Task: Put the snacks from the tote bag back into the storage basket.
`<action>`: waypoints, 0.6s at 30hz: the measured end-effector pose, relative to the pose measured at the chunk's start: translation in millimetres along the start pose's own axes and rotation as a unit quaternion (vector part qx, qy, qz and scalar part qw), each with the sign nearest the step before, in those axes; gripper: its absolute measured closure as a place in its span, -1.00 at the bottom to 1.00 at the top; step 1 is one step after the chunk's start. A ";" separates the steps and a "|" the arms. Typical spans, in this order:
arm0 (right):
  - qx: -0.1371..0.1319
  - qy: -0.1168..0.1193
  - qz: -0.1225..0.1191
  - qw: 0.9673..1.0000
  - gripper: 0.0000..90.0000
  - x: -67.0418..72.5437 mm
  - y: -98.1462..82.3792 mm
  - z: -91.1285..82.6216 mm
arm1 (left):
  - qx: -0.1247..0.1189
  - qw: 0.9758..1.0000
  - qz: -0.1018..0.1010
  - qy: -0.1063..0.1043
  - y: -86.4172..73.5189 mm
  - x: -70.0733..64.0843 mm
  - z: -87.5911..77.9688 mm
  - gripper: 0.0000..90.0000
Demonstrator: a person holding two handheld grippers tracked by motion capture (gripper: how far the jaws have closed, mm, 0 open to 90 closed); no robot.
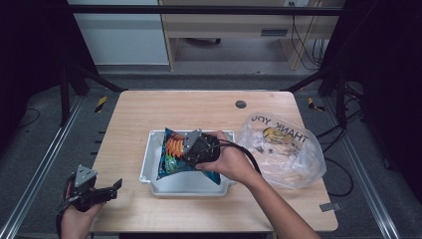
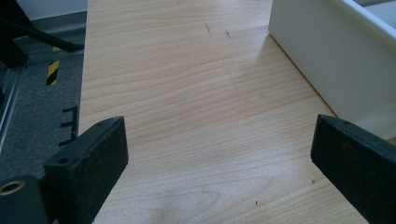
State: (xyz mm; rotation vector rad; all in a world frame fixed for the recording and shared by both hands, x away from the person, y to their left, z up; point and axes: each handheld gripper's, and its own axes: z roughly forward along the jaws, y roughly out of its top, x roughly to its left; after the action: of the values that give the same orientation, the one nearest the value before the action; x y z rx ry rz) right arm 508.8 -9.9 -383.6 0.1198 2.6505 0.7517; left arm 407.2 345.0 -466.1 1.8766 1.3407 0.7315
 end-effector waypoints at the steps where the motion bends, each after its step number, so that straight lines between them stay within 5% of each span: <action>1: 0.002 0.000 -0.001 1.000 -0.09 0.3 0.1 0.4 | 0.000 1.000 0.000 0.000 0.0 0.1 -0.1 -0.92; 18: 0.016 0.009 -0.013 1.000 -0.09 5.0 0.6 12.9 | 0.001 1.000 -0.002 0.001 -0.3 1.9 -1.0 -0.85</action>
State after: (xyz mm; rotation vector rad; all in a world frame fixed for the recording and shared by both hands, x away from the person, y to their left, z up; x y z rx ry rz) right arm 509.2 -2.2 -395.1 0.0869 2.6774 0.7049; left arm 406.8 347.1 -465.7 1.8740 1.3472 0.7310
